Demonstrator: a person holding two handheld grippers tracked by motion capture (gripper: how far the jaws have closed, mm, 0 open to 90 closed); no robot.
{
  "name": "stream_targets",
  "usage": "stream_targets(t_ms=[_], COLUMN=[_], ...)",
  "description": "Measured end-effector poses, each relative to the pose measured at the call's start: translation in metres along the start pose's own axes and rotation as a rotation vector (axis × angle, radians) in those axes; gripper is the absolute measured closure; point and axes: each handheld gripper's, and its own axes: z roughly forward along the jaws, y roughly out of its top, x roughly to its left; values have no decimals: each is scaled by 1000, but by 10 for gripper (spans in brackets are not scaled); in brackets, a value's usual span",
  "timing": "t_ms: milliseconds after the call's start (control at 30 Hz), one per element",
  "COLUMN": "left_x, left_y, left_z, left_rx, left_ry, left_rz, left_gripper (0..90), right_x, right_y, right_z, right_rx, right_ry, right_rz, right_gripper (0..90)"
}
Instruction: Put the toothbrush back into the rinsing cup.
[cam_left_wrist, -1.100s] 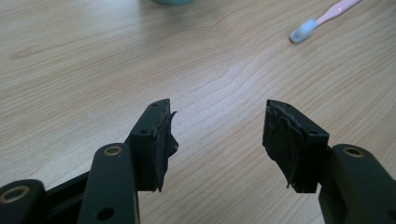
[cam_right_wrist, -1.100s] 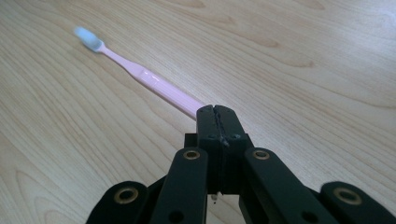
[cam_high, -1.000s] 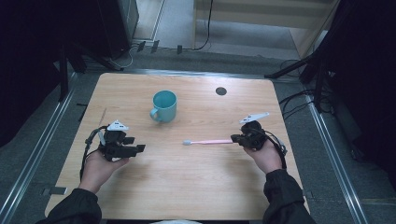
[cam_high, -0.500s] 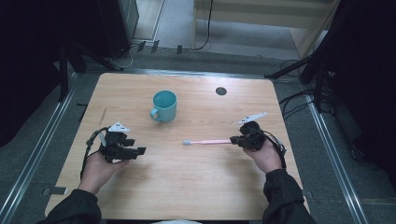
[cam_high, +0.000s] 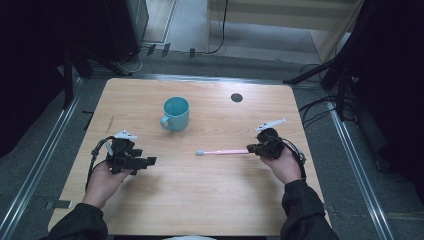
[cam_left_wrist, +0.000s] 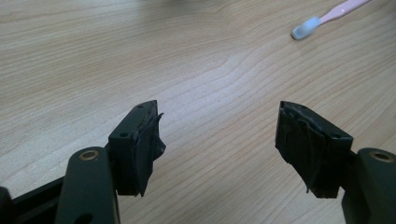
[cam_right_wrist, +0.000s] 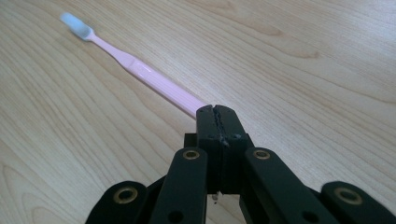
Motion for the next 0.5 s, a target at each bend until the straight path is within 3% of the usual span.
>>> stream_targets(t_ms=[367, 500], left_x=[-3, -4], left_y=[0, 0], left_z=[0, 0], left_rx=[-22, -23], left_ry=[-17, -16], left_rz=[-17, -6], left_gripper=[277, 271], right_x=[-6, -8], right_y=[8, 12], right_z=[7, 12], right_rx=[-1, 12], right_ry=[-4, -10], right_rz=[6, 15], right_gripper=[898, 900])
